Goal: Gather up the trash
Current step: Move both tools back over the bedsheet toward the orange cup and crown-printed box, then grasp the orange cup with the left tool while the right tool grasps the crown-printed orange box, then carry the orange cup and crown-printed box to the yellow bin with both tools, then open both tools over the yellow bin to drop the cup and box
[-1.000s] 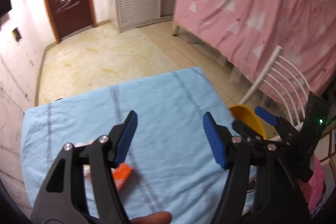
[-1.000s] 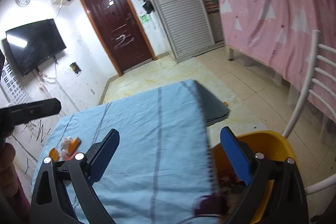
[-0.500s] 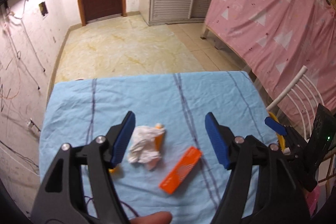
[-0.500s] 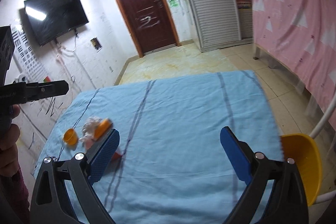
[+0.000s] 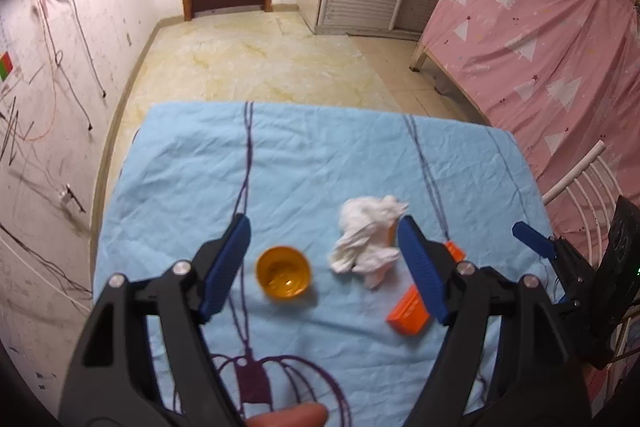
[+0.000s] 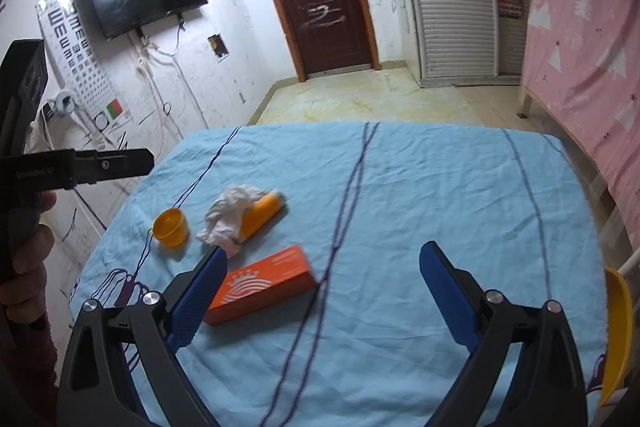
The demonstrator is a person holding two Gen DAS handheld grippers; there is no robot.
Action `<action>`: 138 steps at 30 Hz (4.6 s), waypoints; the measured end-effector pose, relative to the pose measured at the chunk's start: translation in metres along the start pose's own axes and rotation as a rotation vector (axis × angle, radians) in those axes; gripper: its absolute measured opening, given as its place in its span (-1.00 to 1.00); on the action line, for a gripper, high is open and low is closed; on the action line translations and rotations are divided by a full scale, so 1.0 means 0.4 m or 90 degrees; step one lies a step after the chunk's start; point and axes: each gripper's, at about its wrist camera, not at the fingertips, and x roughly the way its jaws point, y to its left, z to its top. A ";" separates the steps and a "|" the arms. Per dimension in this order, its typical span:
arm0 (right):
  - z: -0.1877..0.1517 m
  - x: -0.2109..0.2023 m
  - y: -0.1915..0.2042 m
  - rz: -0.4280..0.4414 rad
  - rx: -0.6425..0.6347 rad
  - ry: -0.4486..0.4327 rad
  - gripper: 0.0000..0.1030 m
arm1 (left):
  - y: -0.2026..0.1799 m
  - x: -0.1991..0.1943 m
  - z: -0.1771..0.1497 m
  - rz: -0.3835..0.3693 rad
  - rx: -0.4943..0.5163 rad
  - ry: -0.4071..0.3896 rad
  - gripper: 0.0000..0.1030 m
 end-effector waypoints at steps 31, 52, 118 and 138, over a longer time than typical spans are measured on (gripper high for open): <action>-0.031 0.146 0.151 0.036 -0.135 0.113 0.83 | 0.038 0.173 -0.079 0.067 0.032 0.074 0.19; -0.010 0.069 0.093 0.015 -0.094 0.054 0.70 | 0.019 0.123 -0.072 0.063 0.037 0.036 -0.23; -0.254 -0.386 -0.746 -0.205 0.285 -0.139 0.78 | -0.992 0.191 -0.070 -0.172 0.343 0.074 -0.22; -0.248 -0.415 -0.727 -0.212 0.295 -0.151 0.79 | -0.967 0.174 -0.051 -0.207 0.329 0.083 0.24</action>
